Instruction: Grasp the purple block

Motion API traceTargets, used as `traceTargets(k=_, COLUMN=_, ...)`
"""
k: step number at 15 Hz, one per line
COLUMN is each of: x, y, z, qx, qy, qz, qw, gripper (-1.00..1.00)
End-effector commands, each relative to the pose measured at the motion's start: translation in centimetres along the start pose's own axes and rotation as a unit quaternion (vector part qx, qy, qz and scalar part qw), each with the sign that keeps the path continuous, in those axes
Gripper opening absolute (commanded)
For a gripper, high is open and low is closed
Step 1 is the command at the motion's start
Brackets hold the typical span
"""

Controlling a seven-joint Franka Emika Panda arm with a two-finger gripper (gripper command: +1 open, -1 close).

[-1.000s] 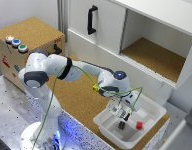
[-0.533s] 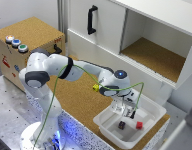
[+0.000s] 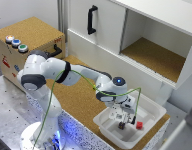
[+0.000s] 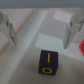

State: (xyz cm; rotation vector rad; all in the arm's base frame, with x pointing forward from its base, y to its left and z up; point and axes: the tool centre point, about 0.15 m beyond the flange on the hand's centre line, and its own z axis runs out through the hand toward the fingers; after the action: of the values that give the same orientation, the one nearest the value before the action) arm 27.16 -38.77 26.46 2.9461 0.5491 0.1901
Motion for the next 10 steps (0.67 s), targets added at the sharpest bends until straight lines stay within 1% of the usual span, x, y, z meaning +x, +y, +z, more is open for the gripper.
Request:
traceTargets(k=1, x=-0.4, y=1.8, z=4.1, qx=0.0, qy=-0.038, qz=-0.028, qw=0.999, gripper=1.0)
traceTargets(k=3, x=-0.5, y=2.2, z=5.3, qx=0.006, qy=-0.049, qz=-0.021, qw=0.999, gripper=1.0)
traceTargets(k=9, x=-1.0, y=2.1, z=7.2, qx=0.026, qy=-0.065, qz=0.003, qw=0.998, gripper=1.0)
traceTargets(k=10, x=-1.1, y=2.0, z=7.2, qx=0.023, qy=-0.066, qz=0.008, qw=0.998, gripper=-1.0)
